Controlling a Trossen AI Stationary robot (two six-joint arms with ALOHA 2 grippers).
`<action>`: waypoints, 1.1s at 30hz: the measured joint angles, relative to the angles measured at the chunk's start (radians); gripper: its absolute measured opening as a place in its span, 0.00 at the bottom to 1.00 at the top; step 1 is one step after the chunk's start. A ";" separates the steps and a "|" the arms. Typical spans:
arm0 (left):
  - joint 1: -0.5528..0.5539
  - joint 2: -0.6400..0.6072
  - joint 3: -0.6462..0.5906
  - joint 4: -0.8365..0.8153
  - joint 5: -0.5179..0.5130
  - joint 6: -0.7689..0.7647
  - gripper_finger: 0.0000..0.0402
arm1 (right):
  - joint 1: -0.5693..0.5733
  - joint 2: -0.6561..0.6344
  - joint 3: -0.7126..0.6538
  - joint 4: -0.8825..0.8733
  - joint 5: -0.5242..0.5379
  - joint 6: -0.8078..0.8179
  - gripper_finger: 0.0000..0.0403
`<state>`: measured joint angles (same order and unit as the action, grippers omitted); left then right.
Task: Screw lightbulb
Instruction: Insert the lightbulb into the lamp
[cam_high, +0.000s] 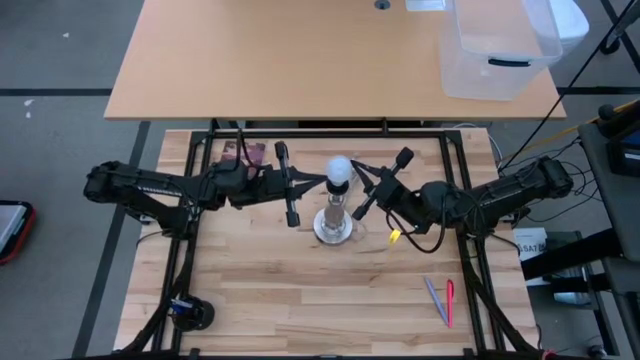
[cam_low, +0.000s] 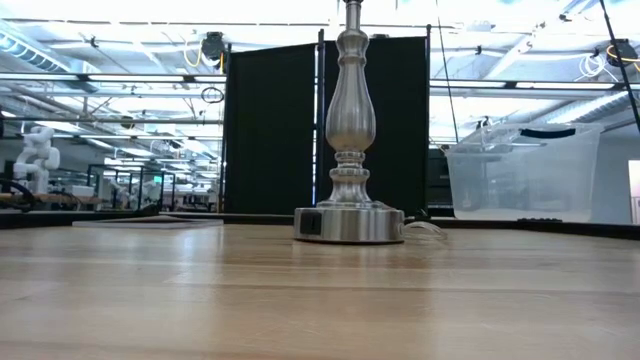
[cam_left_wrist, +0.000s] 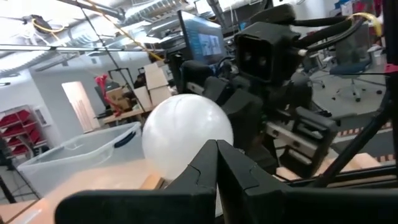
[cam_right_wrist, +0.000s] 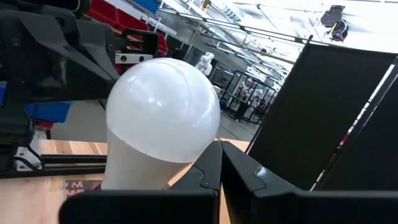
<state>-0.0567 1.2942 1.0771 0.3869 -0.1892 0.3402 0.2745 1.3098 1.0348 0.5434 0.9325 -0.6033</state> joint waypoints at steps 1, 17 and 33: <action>0.006 0.001 0.000 0.000 0.002 -0.006 0.01 | 0.003 -0.001 0.000 0.000 0.003 0.002 0.00; 0.100 0.013 -0.002 -0.145 -0.068 -0.091 0.01 | 0.077 0.005 -0.002 -0.060 -0.048 0.076 0.00; -0.022 -0.031 0.000 -0.090 -0.085 -0.017 0.01 | 0.097 0.002 0.000 -0.075 0.161 0.032 0.00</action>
<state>-0.0784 1.2627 1.0775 0.2974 -0.2745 0.3233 0.3712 1.3113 1.0351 0.4680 1.0939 -0.5712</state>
